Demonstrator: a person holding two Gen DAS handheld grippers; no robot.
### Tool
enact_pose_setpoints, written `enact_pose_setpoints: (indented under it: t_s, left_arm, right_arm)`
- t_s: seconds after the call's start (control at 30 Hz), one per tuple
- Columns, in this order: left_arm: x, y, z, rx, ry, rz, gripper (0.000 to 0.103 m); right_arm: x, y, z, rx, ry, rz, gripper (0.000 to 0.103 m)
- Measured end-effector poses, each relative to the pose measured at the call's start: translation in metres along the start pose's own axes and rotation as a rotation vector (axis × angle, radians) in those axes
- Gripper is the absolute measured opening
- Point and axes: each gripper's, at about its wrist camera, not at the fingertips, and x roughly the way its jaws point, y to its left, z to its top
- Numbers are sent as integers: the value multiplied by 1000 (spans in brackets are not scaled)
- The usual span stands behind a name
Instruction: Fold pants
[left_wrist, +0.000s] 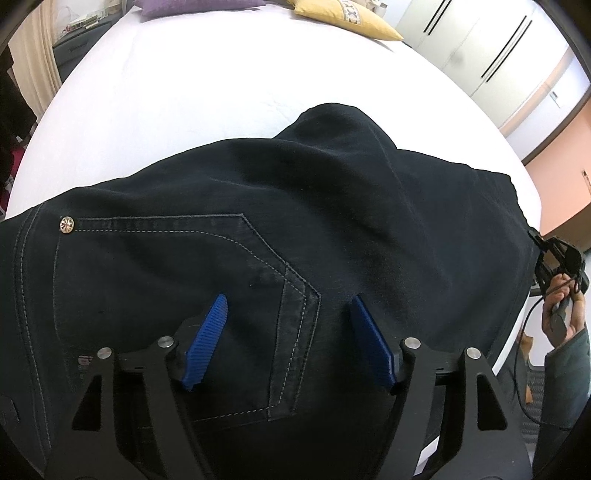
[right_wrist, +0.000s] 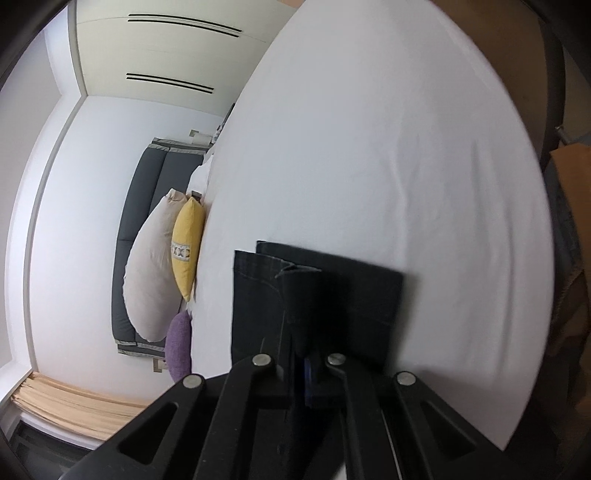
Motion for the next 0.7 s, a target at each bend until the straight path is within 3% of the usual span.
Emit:
enact_pose_setpoints:
  t_s: [0.43,0.7]
  left_arm:
    - [10,-8,5,-4,-8,-15,69]
    - [-3,12,-6,-28,-36,-53,70]
  right_arm:
    - [-10,-4,-1,6,-36,-27,3]
    - [-11,-16,-2,7,-38,-45,2]
